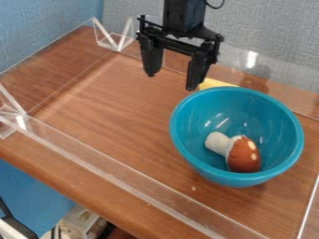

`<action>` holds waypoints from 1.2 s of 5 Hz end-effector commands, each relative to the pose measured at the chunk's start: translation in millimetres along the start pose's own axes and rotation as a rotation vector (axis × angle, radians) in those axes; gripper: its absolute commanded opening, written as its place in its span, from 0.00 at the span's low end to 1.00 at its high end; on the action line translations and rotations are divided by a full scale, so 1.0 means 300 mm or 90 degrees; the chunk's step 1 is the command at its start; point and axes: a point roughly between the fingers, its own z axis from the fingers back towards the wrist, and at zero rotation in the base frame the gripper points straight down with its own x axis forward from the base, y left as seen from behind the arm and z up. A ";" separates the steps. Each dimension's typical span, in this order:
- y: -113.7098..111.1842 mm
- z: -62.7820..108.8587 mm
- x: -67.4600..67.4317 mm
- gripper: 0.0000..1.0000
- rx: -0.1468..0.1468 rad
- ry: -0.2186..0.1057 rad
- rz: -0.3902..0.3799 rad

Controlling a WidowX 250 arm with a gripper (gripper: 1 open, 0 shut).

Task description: Remove the mushroom from the blue bowl and put it on the table

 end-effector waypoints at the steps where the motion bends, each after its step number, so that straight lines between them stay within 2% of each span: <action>1: -0.086 -0.030 -0.048 1.00 -0.007 0.007 -0.034; 2: -0.152 -0.079 -0.063 1.00 -0.015 0.011 -0.083; 4: -0.270 -0.160 -0.050 1.00 -0.032 0.001 -0.140; 5: -0.310 -0.210 -0.039 1.00 -0.034 -0.014 -0.156; 6: -0.306 -0.237 -0.043 1.00 -0.045 -0.029 -0.174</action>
